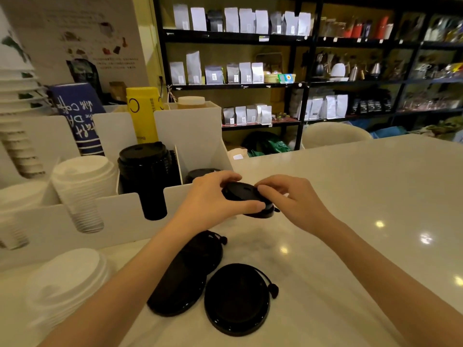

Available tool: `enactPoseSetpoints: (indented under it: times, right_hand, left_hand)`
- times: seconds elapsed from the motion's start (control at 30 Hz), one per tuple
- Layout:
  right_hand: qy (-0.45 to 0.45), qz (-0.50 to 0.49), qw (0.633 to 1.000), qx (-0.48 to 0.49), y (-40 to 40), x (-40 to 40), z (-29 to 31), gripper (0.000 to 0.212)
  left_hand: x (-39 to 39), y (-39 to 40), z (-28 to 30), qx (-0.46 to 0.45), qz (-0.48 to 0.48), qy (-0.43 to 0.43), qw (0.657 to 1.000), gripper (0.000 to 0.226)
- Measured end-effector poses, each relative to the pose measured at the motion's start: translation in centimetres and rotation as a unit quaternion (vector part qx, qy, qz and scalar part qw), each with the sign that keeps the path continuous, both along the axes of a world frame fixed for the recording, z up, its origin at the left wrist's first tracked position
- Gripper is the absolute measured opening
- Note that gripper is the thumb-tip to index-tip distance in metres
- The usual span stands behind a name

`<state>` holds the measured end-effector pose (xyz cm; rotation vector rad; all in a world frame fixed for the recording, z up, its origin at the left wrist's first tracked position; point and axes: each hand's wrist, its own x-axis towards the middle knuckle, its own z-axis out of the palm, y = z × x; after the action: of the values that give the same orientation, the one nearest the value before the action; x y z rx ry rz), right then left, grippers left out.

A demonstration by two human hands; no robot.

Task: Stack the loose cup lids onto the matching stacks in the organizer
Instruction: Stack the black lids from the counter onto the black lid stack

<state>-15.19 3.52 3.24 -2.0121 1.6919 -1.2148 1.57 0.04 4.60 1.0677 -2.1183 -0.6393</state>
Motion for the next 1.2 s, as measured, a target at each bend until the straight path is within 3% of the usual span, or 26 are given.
enactPoseSetpoints:
  times: [0.17,0.43,0.63,0.9,1.2]
  right_hand:
    - [-0.045,0.042,0.996,-0.069,-1.8,3.4,3.8,0.040]
    - [-0.173,0.083,0.976,-0.103,-6.2,10.6,6.1,0.039]
    - [-0.226,0.114,0.965,-0.065,-9.0,14.2,5.9,0.050]
    - [-0.249,0.144,0.957,0.024,-11.7,14.2,4.4,0.051]
    - [-0.252,0.112,0.961,0.008,-12.6,13.7,4.2,0.049]
  left_hand:
    - [3.3,-0.3,3.1,-0.051,0.041,0.056,0.996,0.042]
    - [9.3,-2.9,5.1,-0.109,0.152,0.125,0.974,0.051]
    - [11.3,-5.2,4.5,-0.153,0.248,0.167,0.942,0.054]
    - [11.1,-6.8,3.2,-0.142,0.288,0.108,0.941,0.055]
    - [11.2,-6.7,3.4,-0.092,0.260,0.066,0.959,0.055]
